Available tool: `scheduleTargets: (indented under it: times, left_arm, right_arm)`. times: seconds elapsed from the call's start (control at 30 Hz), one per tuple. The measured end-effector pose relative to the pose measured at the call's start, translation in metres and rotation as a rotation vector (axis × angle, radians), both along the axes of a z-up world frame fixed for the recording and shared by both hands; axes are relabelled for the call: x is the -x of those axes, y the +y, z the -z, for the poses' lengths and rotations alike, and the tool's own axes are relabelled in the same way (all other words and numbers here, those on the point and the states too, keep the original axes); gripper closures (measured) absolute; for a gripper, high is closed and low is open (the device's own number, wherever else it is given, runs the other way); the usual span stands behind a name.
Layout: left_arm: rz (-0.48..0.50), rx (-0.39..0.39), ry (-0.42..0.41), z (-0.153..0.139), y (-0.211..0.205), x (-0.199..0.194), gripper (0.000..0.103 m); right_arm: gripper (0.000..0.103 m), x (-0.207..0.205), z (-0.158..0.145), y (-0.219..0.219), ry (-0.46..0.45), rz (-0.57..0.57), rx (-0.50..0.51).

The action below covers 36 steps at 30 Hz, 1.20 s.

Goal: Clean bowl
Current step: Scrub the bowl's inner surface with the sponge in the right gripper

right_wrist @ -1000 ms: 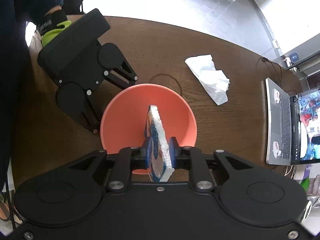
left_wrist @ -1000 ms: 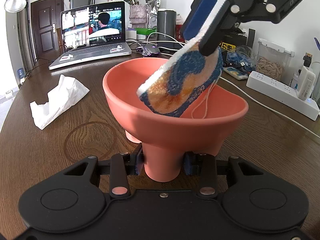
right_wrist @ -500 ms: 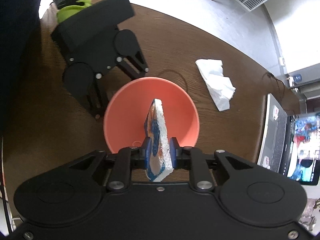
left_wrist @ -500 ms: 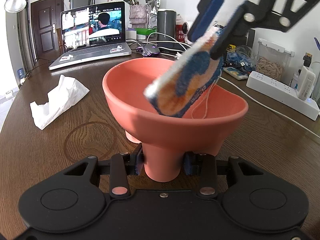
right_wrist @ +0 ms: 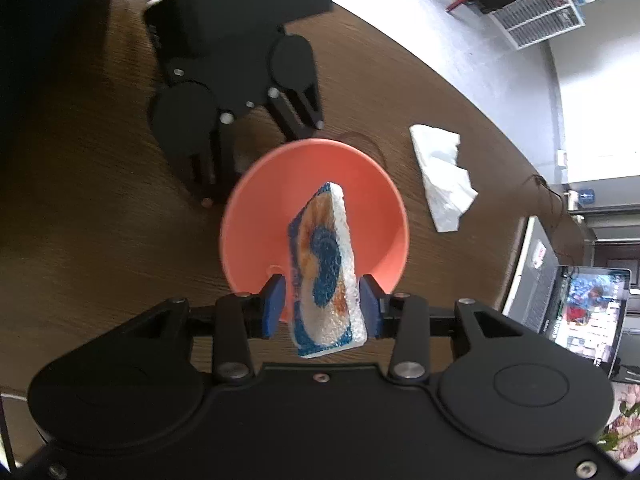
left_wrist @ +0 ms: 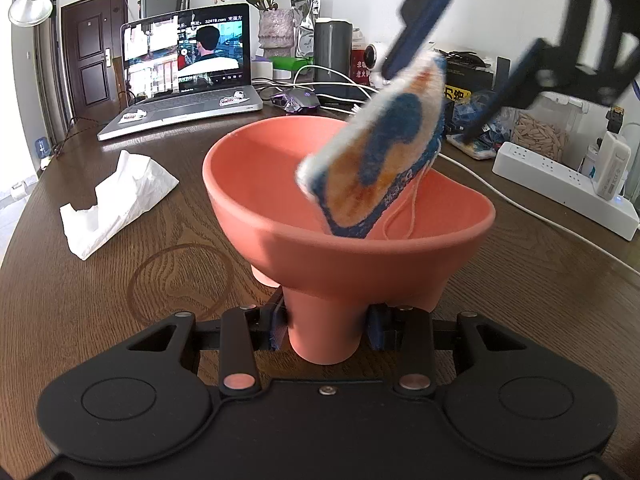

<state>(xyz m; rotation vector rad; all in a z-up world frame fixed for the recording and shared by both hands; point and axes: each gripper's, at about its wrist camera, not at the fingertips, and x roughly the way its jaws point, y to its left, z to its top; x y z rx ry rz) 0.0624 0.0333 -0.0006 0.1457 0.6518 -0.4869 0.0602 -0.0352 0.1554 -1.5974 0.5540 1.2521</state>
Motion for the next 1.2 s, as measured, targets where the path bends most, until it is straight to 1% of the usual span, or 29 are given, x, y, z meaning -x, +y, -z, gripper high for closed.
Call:
scheduleTargets:
  times: [0.07, 0.13, 0.27, 0.3, 0.33, 0.37, 0.43, 0.53, 0.63, 0.77, 0.87, 0.93, 1.0, 1.13, 1.2]
  left_arm:
    - [0.000, 0.000, 0.000, 0.000, 0.000, 0.000, 0.064]
    - [0.001, 0.001, 0.000, 0.000, 0.000, 0.000, 0.064]
    - [0.001, 0.001, -0.001, 0.000, 0.001, 0.000, 0.064]
    - [0.001, 0.001, -0.001, 0.000, 0.001, 0.000, 0.064]
    - [0.001, 0.001, -0.001, 0.000, 0.001, 0.000, 0.064]
    - [0.001, 0.000, -0.001, 0.000, 0.001, 0.000, 0.064]
    - [0.001, 0.001, -0.001, 0.000, 0.001, -0.001, 0.064]
    - [0.000, 0.002, -0.001, 0.000, 0.002, -0.001, 0.064]
    - [0.000, 0.003, -0.001, 0.000, 0.002, -0.001, 0.064]
    - [0.001, 0.003, 0.000, 0.000, 0.002, -0.001, 0.064]
    - [0.001, 0.002, -0.001, 0.000, 0.002, -0.001, 0.064]
    - [0.001, 0.002, -0.002, 0.000, 0.002, -0.001, 0.064]
    - [0.001, 0.002, -0.002, 0.000, 0.002, -0.001, 0.064]
    - [0.001, 0.003, -0.001, 0.000, 0.003, -0.001, 0.064]
    - [0.001, 0.003, -0.001, 0.000, 0.003, -0.001, 0.064]
  right_arm:
    - [0.058, 0.004, 0.001, -0.001, -0.009, -0.010, 0.008]
    - [0.058, 0.003, 0.009, 0.000, -0.042, -0.015, 0.023]
    - [0.058, -0.001, 0.026, 0.001, -0.048, -0.009, 0.032]
    - [0.065, -0.001, 0.029, 0.002, -0.057, -0.019, 0.022]
    - [0.075, -0.001, 0.032, 0.003, -0.058, -0.025, 0.017]
    - [0.080, -0.002, 0.034, 0.005, -0.063, -0.031, 0.015]
    - [0.081, -0.003, 0.037, 0.007, -0.073, -0.042, 0.012]
    - [0.092, -0.007, 0.028, 0.013, -0.077, -0.029, -0.018]
    - [0.092, -0.013, 0.015, 0.021, -0.067, -0.006, -0.044]
    - [0.092, -0.022, 0.016, 0.024, -0.078, -0.014, -0.021]
    - [0.092, -0.026, 0.023, 0.025, -0.081, -0.043, 0.014]
    - [0.092, -0.026, 0.023, 0.024, -0.048, -0.079, 0.015]
    - [0.092, -0.027, 0.025, 0.025, -0.037, -0.098, 0.034]
    - [0.092, -0.034, 0.022, 0.032, -0.015, -0.085, 0.056]
    - [0.092, -0.035, 0.022, 0.035, -0.015, -0.098, 0.072]
